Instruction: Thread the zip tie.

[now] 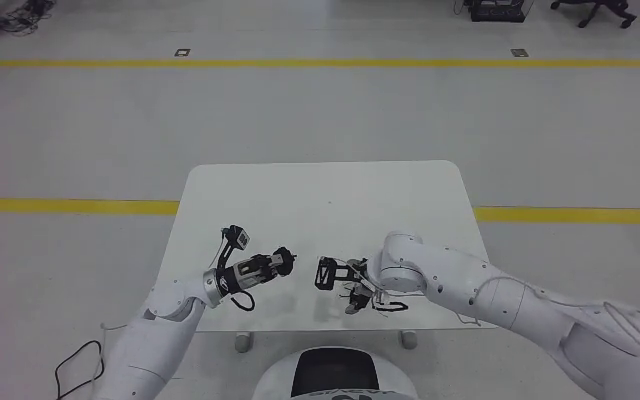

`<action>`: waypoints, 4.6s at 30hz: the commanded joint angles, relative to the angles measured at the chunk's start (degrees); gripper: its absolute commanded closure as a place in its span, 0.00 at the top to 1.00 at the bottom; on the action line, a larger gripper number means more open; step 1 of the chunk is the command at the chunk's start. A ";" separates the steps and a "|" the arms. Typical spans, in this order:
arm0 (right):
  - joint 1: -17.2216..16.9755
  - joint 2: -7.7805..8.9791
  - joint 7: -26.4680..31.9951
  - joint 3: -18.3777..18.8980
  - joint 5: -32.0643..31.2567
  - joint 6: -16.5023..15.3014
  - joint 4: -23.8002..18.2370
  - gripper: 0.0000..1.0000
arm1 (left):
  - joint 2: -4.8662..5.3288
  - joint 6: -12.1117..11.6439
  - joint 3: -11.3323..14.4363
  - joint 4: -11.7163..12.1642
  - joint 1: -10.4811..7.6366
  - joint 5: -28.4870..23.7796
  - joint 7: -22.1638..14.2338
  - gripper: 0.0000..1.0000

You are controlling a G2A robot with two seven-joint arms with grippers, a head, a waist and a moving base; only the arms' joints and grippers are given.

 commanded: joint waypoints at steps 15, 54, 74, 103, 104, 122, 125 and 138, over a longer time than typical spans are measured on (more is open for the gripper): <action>-0.63 -1.25 1.20 -0.01 0.59 -0.01 2.90 0.47 | 0.00 0.00 0.00 0.00 0.00 0.00 0.00 0.00; -0.95 -5.85 4.00 -0.01 6.78 -0.01 12.16 0.13 | 0.00 0.00 0.00 0.00 0.00 0.00 0.00 0.00; -1.19 -8.00 4.32 -0.01 7.52 -0.01 16.58 0.13 | 0.00 0.00 0.00 0.00 0.00 0.00 0.00 0.00; -1.41 -11.47 5.56 -0.01 5.51 -0.01 21.88 0.15 | 0.00 0.00 0.00 0.00 0.00 0.00 0.00 0.00; -1.41 -11.59 5.63 -0.01 5.48 -0.01 22.05 0.15 | 0.00 0.00 0.00 0.00 0.00 0.00 0.00 0.00; -2.57 -13.78 4.61 -0.01 0.98 -0.01 23.62 0.19 | 0.00 0.00 0.00 0.00 0.00 0.00 0.00 0.00; -2.87 -14.05 3.99 -0.01 -0.26 -0.01 24.08 0.19 | 0.00 0.00 0.00 0.00 0.00 0.00 0.00 0.00; -3.49 -14.89 1.42 -0.01 -4.26 -0.01 25.78 0.00 | 0.00 0.00 0.00 0.00 0.00 0.00 0.00 0.00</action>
